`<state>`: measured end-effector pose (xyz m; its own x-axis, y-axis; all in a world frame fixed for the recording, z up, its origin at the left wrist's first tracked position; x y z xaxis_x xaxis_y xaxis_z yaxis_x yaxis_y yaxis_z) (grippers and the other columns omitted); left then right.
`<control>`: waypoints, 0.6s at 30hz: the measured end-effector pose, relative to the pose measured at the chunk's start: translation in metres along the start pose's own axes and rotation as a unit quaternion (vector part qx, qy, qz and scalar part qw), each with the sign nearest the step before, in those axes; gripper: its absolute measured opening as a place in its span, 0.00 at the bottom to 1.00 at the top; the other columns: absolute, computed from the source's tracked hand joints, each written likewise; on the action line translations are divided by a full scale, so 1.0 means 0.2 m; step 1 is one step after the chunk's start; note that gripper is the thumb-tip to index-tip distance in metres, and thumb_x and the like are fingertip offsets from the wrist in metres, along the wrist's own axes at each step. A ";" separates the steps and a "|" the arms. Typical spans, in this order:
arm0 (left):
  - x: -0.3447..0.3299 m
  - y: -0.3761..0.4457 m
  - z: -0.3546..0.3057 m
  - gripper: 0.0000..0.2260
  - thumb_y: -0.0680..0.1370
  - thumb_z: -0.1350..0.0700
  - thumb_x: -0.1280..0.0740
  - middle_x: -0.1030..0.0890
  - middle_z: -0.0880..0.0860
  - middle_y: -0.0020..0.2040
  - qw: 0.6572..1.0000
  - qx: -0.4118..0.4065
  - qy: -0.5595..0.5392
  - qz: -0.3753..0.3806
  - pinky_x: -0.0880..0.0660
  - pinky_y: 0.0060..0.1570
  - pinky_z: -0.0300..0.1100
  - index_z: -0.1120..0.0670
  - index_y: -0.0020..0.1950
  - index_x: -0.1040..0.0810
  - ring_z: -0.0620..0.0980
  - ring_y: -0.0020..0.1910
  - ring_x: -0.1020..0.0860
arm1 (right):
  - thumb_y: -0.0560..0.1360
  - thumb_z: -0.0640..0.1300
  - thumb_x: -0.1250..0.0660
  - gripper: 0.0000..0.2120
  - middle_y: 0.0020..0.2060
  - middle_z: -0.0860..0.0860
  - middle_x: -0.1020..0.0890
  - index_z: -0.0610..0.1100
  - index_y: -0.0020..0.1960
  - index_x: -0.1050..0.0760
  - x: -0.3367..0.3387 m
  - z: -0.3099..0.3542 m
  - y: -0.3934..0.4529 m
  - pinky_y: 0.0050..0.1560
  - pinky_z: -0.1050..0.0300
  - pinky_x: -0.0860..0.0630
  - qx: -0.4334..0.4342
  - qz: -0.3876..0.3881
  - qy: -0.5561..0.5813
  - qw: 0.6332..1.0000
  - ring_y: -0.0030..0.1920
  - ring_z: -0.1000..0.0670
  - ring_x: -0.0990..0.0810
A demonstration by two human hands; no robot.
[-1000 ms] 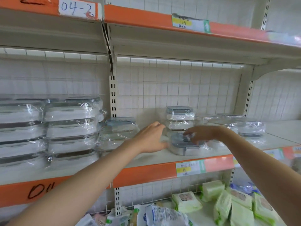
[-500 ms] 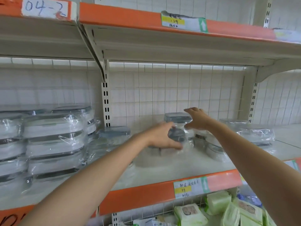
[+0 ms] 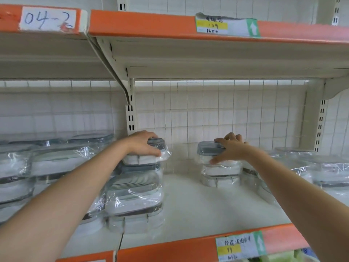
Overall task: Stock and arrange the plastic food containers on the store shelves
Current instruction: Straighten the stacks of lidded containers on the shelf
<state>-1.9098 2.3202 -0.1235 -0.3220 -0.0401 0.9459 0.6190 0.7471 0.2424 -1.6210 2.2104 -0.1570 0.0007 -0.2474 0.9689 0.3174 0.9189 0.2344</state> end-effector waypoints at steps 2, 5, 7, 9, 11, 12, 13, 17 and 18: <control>-0.02 0.00 0.02 0.29 0.69 0.43 0.28 0.26 0.47 0.62 1.000 0.017 -0.003 0.025 0.29 0.58 0.43 0.46 0.68 0.31 0.47 0.56 0.27 | 0.64 0.67 0.30 0.45 0.65 0.46 0.38 0.54 0.74 0.43 0.00 0.00 -0.01 0.67 0.43 0.38 -0.005 0.011 0.049 0.999 0.65 0.43 0.41; -0.04 -0.01 0.03 0.26 0.72 0.46 0.29 0.26 0.49 0.64 0.998 0.028 0.036 0.051 0.31 0.55 0.40 0.50 0.69 0.30 0.49 0.58 0.27 | 0.64 0.65 0.29 0.41 0.62 0.46 0.34 0.54 0.71 0.38 0.02 0.05 -0.03 0.63 0.47 0.36 -0.006 -0.044 0.085 0.995 0.64 0.44 0.38; -0.03 -0.03 0.01 0.24 0.74 0.48 0.31 0.26 0.51 0.65 0.996 0.015 0.078 0.046 0.31 0.57 0.40 0.52 0.69 0.28 0.51 0.61 0.27 | 0.64 0.65 0.29 0.38 0.61 0.46 0.34 0.54 0.70 0.37 0.05 0.12 -0.04 0.63 0.47 0.36 0.008 -0.082 0.127 0.988 0.64 0.44 0.38; 0.01 -0.07 -0.03 0.22 0.74 0.47 0.31 0.24 0.53 0.62 0.992 -0.006 0.127 0.026 0.29 0.58 0.42 0.56 0.65 0.25 0.53 0.59 0.26 | 0.65 0.65 0.30 0.37 0.61 0.46 0.34 0.54 0.69 0.36 0.08 0.22 -0.04 0.64 0.47 0.36 0.032 -0.106 0.184 0.977 0.65 0.44 0.38; 0.07 -0.14 -0.05 0.20 0.73 0.46 0.29 0.25 0.53 0.58 0.989 -0.022 0.144 -0.007 0.28 0.56 0.44 0.55 0.60 0.23 0.52 0.57 0.26 | 0.65 0.65 0.31 0.36 0.60 0.47 0.34 0.55 0.69 0.35 0.10 0.35 -0.02 0.65 0.47 0.36 0.057 -0.116 0.245 0.961 0.65 0.44 0.38; 0.10 -0.19 -0.06 0.17 0.73 0.47 0.29 0.26 0.51 0.56 0.987 -0.035 0.152 -0.030 0.29 0.55 0.44 0.54 0.57 0.22 0.51 0.56 0.27 | 0.65 0.65 0.30 0.35 0.59 0.48 0.35 0.55 0.69 0.35 0.11 0.41 -0.01 0.66 0.48 0.36 0.070 -0.113 0.273 0.953 0.65 0.45 0.37; 0.13 -0.24 -0.06 0.13 0.74 0.48 0.29 0.27 0.50 0.53 0.985 -0.047 0.160 -0.051 0.29 0.53 0.43 0.52 0.55 0.22 0.50 0.55 0.27 | 0.65 0.65 0.30 0.35 0.58 0.49 0.36 0.55 0.68 0.34 0.10 0.49 0.00 0.66 0.50 0.36 0.082 -0.107 0.292 0.947 0.65 0.45 0.36; 0.20 -0.41 -0.02 0.04 0.75 0.52 0.31 0.30 0.44 0.41 0.977 -0.065 0.178 -0.097 0.30 0.45 0.42 0.49 0.44 0.24 0.47 0.47 0.27 | 0.67 0.57 0.26 0.31 0.56 0.50 0.37 0.50 0.66 0.31 0.04 0.79 0.05 0.57 0.61 0.33 0.136 -0.101 0.352 0.920 0.58 0.48 0.31; 0.20 -0.43 0.00 0.03 0.74 0.52 0.31 0.30 0.44 0.41 0.976 -0.064 0.182 -0.102 0.30 0.45 0.42 0.49 0.44 0.25 0.47 0.47 0.27 | 0.67 0.55 0.26 0.30 0.56 0.50 0.37 0.50 0.65 0.31 0.03 0.86 0.06 0.56 0.62 0.33 0.147 -0.094 0.369 0.913 0.56 0.49 0.30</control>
<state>-1.9753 2.2540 -0.1056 -0.1873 -0.4295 0.8834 0.6600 0.6111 0.4370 -1.7807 2.2728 -0.1354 0.6449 -0.4501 0.6177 0.1102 0.8545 0.5076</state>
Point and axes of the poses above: each hand's wrist, its own y-axis towards the middle knuckle, its own x-axis out of the back of the hand, z = x × y, the point moved 1 cm from there along y, towards the middle knuckle
